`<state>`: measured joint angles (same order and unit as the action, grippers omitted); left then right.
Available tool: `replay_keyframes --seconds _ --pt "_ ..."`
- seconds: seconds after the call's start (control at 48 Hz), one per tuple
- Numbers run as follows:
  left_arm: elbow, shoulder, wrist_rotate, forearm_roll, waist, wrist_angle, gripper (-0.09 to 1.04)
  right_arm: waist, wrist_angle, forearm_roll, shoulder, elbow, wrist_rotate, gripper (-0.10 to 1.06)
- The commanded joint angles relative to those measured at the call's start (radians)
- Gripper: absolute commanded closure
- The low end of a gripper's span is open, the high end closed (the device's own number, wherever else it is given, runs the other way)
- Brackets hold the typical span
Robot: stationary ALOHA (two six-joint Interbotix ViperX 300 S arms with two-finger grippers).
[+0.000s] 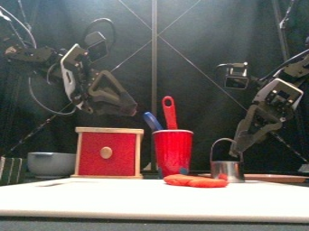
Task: Get the cutter from the drawer then cut the dough then place the extra dough in the bowl
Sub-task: Cut the dough
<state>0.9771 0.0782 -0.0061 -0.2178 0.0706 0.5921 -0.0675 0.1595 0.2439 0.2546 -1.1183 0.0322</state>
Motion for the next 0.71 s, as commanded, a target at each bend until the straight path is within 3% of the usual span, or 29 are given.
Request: replay_keyframes --seconds 0.021,0.146,0.375,0.708 --pt "-0.015 0.008 -0.002 -0.011 0.002 0.008 0.28 0.002 0.006 0.003 0.012 0.017 0.002 0.29" --pt "-0.014 0.008 -0.002 -0.014 0.002 0.008 0.28 0.002 0.008 0.002 0.014 0.018 0.002 0.37" --pt "-0.015 0.006 -0.002 -0.014 0.002 0.008 0.28 0.005 -0.005 -0.012 0.020 0.054 0.005 0.38" --pt "-0.014 0.002 -0.002 -0.014 0.003 0.009 0.27 0.127 -0.031 -0.075 0.000 0.192 0.005 0.38"
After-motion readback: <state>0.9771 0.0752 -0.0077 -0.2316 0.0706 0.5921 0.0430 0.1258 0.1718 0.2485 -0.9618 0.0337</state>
